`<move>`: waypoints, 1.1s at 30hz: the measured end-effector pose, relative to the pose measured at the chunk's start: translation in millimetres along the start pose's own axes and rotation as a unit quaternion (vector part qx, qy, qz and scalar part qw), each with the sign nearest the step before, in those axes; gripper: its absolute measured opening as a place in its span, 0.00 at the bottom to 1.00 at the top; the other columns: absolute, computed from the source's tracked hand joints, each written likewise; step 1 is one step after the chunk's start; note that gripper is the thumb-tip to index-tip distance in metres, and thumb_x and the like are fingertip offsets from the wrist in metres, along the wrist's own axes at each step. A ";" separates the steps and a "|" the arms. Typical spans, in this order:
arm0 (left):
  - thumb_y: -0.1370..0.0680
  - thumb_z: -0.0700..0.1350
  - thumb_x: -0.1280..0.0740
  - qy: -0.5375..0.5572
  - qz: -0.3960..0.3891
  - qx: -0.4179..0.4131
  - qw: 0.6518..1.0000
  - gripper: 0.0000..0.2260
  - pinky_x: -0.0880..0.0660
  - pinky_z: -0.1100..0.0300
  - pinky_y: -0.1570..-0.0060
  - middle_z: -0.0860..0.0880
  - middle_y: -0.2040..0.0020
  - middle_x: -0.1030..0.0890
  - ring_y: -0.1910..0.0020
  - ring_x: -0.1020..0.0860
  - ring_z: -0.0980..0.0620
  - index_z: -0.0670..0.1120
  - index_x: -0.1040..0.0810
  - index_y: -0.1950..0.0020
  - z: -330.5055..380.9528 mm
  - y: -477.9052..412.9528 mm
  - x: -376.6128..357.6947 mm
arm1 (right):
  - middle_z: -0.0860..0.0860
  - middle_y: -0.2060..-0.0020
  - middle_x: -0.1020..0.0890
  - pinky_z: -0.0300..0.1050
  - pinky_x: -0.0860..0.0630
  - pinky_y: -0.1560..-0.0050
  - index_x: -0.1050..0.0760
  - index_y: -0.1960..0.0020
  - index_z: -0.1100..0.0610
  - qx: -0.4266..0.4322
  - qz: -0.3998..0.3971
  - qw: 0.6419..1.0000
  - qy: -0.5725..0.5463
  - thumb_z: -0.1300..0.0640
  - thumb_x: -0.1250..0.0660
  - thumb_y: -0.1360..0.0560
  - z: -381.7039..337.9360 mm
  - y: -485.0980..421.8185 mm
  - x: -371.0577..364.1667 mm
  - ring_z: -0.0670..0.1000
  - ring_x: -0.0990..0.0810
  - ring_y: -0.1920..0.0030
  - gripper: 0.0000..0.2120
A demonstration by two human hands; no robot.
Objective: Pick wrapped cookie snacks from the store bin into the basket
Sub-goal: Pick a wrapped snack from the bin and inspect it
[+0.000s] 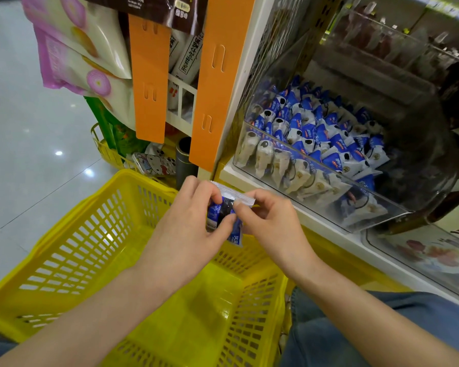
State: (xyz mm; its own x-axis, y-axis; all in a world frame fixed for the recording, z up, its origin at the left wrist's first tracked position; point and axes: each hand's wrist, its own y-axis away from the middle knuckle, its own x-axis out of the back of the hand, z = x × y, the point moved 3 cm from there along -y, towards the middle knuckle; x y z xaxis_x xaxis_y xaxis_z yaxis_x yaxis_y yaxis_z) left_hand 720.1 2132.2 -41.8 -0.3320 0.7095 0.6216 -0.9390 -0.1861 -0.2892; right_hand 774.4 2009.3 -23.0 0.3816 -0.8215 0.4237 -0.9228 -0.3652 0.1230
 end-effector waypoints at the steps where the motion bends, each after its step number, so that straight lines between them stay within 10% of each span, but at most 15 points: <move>1: 0.29 0.56 0.38 0.010 -0.005 0.007 1.000 0.10 0.27 0.58 0.64 0.56 0.55 0.34 0.57 0.30 0.58 0.52 0.34 0.54 -1.0 0.0 -1.0 | 0.56 0.58 0.17 0.60 0.23 0.51 0.22 0.57 0.54 0.000 -0.001 1.000 0.000 0.59 0.35 0.25 0.6 0.0 0.0 0.57 0.18 0.55 0.04; 11: 0.26 0.46 0.35 0.063 0.005 0.046 0.997 0.09 0.27 0.62 0.58 0.58 0.58 0.26 0.56 0.25 0.59 0.58 0.34 0.58 -14.8 -5.0 -2.9 | 0.54 0.60 0.17 0.58 0.22 0.52 0.21 0.55 0.58 0.046 -0.012 0.999 0.010 0.55 0.31 0.28 -0.2 0.6 -2.4 0.53 0.18 0.57 0.06; 18: 0.22 0.41 0.39 0.085 0.016 0.058 0.995 0.08 0.27 0.63 0.61 0.57 0.59 0.23 0.57 0.24 0.61 0.54 0.35 0.52 -19.0 -2.5 -2.4 | 0.34 0.55 0.24 0.25 0.28 0.60 0.28 0.46 0.47 0.070 -0.073 0.992 0.072 0.55 0.30 0.28 -1.3 4.2 -11.6 0.30 0.23 0.57 0.12; 25: 0.22 0.37 0.40 0.083 0.010 0.063 0.994 0.11 0.30 0.75 0.63 0.59 0.58 0.24 0.56 0.25 0.65 0.54 0.34 0.51 -18.6 -5.9 -1.4 | 0.50 0.45 0.20 0.50 0.22 0.46 0.28 0.39 0.55 0.016 -0.085 0.996 0.011 0.62 0.35 0.24 -0.7 -2.7 -8.5 0.51 0.19 0.48 0.14; 33: 0.26 0.36 0.34 0.184 0.014 0.178 0.967 0.15 0.22 0.44 0.56 0.56 0.55 0.24 0.58 0.20 0.50 0.55 0.34 0.56 -16.8 -1.0 -16.1 | 0.54 0.44 0.20 0.54 0.25 0.41 0.29 0.38 0.59 -0.013 -0.053 0.998 -0.012 0.64 0.38 0.23 9.8 -6.3 -9.2 0.52 0.21 0.44 0.14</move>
State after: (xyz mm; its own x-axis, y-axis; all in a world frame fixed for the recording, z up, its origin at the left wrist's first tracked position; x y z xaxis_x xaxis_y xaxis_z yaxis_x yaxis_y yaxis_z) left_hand 727.9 2132.3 -63.7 -0.3653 0.8820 0.2977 -0.9230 -0.3846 0.0069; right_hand 777.2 2014.9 -36.4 0.4775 -0.7898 0.3851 -0.8784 -0.4387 0.1895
